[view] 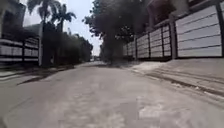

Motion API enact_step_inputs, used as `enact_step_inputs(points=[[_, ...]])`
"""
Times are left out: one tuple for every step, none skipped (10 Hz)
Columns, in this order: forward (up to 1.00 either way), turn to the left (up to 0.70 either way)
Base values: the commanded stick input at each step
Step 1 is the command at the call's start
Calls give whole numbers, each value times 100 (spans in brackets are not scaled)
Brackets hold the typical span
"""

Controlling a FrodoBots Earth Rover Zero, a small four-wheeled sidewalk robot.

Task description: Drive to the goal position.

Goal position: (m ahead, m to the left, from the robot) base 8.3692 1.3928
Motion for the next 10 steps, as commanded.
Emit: enact_step_inputs(points=[[100, 0], [100, 0], [100, 0], [100, 0], [100, 0], [100, 0], [100, 0], [100, 0], [100, 0], [100, 0]])
